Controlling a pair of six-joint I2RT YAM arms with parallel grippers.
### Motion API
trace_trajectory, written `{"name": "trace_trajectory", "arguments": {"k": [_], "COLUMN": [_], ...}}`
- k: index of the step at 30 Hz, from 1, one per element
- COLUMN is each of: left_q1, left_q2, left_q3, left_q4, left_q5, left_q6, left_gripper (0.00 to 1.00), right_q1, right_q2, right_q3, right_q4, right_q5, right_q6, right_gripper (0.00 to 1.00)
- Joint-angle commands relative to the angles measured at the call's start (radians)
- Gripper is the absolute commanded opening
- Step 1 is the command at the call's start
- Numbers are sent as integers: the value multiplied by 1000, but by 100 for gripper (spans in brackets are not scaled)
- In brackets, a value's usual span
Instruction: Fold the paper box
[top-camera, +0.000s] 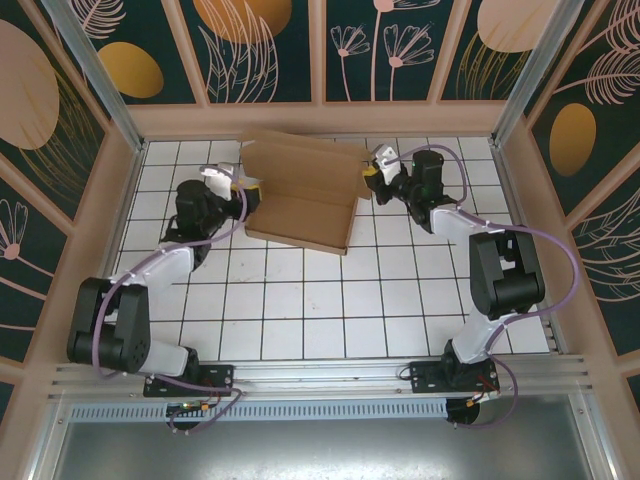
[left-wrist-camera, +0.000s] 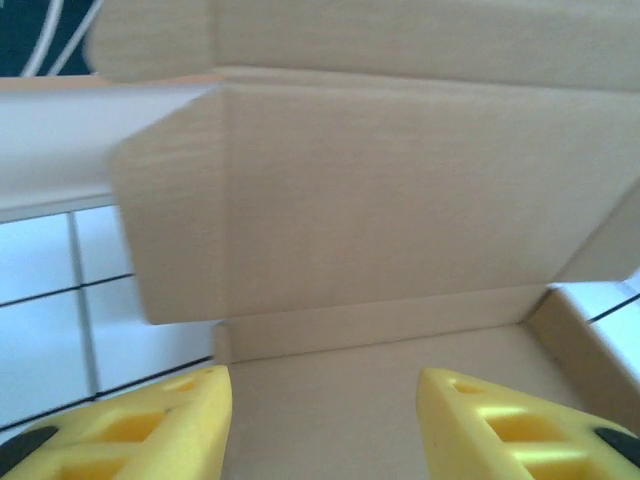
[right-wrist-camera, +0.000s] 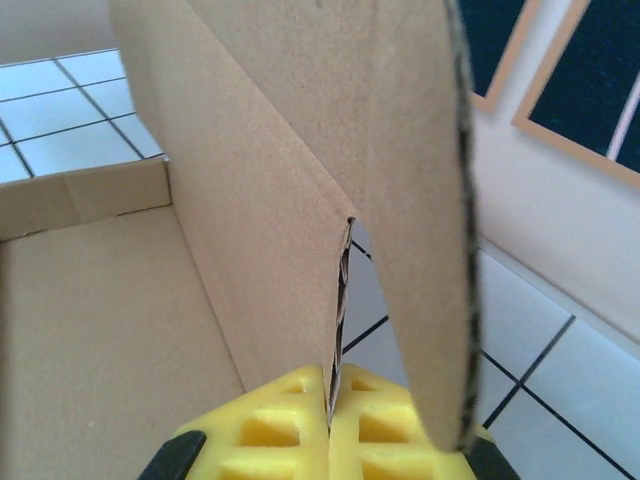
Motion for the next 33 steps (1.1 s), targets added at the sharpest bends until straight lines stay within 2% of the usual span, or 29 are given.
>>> {"name": "trace_trajectory", "arguments": {"k": [1, 4, 9, 11, 13, 19, 33], "left_q1": [69, 115, 126, 136, 136, 153, 159], "left_q2": [79, 149, 306, 354, 402, 477, 547], "left_q3": [113, 138, 313, 353, 412, 465, 572], "left_q4": [-12, 137, 69, 85, 45, 72, 22], "left_q5": [157, 215, 257, 334, 370, 343, 424], "left_q6": [192, 174, 274, 276, 309, 342, 377], "left_gripper": [51, 53, 60, 67, 66, 65, 63], "right_q1": [-9, -8, -9, -9, -8, -8, -9], "right_q2": [4, 12, 19, 17, 18, 20, 33], "right_q3": [-15, -8, -5, -9, -15, -36, -14], "right_q4": [-79, -101, -116, -114, -110, -110, -149], "right_q5": [-69, -83, -96, -100, -103, -105, -116], "right_q6": [-96, -116, -131, -131, -133, -146, -168], "right_gripper": [0, 0, 0, 0, 0, 0, 0]}}
